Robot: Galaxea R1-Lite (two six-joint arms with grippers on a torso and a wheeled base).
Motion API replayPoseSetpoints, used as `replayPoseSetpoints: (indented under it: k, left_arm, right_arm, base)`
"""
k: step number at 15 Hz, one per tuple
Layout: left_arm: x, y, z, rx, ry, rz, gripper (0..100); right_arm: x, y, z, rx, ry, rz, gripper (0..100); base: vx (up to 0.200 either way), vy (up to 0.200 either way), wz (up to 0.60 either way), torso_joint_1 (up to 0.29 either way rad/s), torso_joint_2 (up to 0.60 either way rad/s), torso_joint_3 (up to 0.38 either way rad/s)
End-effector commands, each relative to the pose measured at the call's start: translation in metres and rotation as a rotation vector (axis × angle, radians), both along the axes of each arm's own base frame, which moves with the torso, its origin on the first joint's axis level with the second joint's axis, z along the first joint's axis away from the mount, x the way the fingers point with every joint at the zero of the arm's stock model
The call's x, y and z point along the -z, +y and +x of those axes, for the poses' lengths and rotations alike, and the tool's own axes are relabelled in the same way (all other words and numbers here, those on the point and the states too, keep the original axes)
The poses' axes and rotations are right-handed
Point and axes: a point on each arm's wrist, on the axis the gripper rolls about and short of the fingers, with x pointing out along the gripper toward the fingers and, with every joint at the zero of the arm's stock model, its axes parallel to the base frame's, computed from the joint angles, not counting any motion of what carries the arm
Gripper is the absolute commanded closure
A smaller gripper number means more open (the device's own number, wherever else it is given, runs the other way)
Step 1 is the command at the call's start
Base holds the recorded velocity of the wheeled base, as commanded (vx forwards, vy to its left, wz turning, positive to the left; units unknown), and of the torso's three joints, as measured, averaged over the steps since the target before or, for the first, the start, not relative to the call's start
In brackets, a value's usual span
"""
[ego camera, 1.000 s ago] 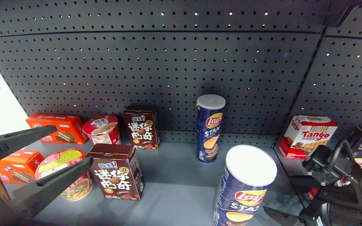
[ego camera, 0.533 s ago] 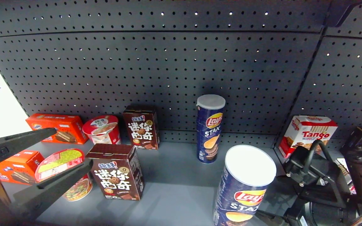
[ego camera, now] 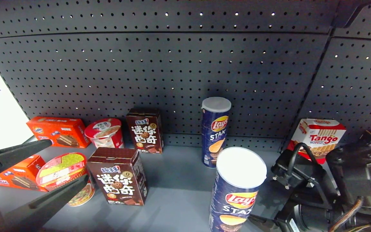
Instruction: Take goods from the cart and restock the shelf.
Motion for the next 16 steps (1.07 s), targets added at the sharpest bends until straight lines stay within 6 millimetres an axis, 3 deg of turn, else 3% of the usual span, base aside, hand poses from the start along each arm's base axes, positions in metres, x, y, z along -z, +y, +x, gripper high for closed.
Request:
replayPoseSetpoints:
  k: [1,5,16]
  left_arm:
    - [-0.001,0.000,-0.001,-0.001,-0.004,-0.003,0]
    - [0.000,0.001,-0.002,-0.001,-0.006,-0.003,0]
    - [0.003,0.001,-0.002,-0.003,0.003,0.001,0]
  right_arm:
    - [0.002,0.001,0.003,0.004,0.007,-0.009,0]
    - [-0.001,-0.002,0.005,0.027,-0.002,0.003,0]
    - [0.001,0.013,0.011,-0.010,0.002,0.003,0]
  base:
    - [0.000,0.000,0.00,0.000,0.00,0.000]
    - [0.000,0.000,0.00,0.000,0.00,0.000]
    - [0.000,0.000,0.00,0.000,0.00,0.000]
